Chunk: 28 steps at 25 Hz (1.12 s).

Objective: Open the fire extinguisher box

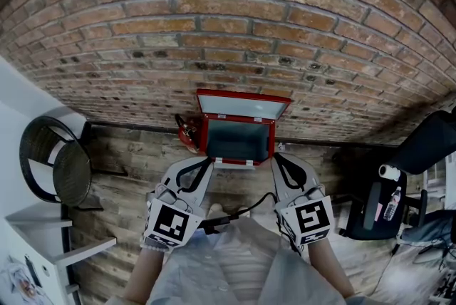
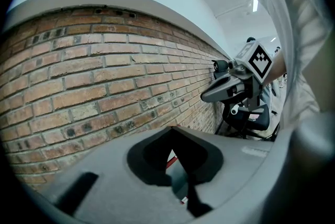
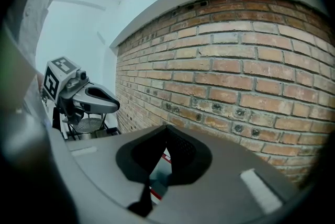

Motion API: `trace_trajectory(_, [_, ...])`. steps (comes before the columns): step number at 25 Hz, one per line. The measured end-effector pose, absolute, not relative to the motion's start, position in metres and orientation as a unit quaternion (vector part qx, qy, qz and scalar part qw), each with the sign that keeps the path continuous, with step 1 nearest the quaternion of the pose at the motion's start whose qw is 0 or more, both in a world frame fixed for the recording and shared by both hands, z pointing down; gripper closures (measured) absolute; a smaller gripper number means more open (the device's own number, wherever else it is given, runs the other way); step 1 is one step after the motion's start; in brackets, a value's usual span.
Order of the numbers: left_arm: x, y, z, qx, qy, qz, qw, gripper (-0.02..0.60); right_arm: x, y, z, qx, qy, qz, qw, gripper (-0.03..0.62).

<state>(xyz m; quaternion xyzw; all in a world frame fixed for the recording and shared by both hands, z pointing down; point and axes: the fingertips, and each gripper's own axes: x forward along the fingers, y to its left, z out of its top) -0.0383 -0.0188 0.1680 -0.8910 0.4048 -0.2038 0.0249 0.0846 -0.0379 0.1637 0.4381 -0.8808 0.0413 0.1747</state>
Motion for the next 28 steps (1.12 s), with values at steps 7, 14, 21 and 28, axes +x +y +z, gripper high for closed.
trace_trajectory(7, [-0.0369, -0.0177, 0.1672, -0.892, 0.403, -0.205, 0.027, 0.583, 0.0833, -0.0354, 0.1637, 0.436, -0.882, 0.039, 0.177, 0.586])
trace_trajectory(14, [-0.0351, -0.0170, 0.1687, -0.893, 0.402, -0.202, 0.026, 0.583, 0.0849, -0.0339, 0.1649, 0.436, -0.881, 0.039, 0.180, 0.586])
trace_trajectory(21, [-0.0354, -0.0162, 0.1724, -0.894, 0.402, -0.198, 0.021, 0.583, 0.0834, -0.0313, 0.1662, 0.434, -0.881, 0.040, 0.185, 0.586])
trace_trajectory(28, [-0.0356, -0.0140, 0.1724, -0.895, 0.400, -0.198, 0.021, 0.583, 0.0782, -0.0290, 0.1694, 0.430, -0.882, 0.042, 0.188, 0.586])
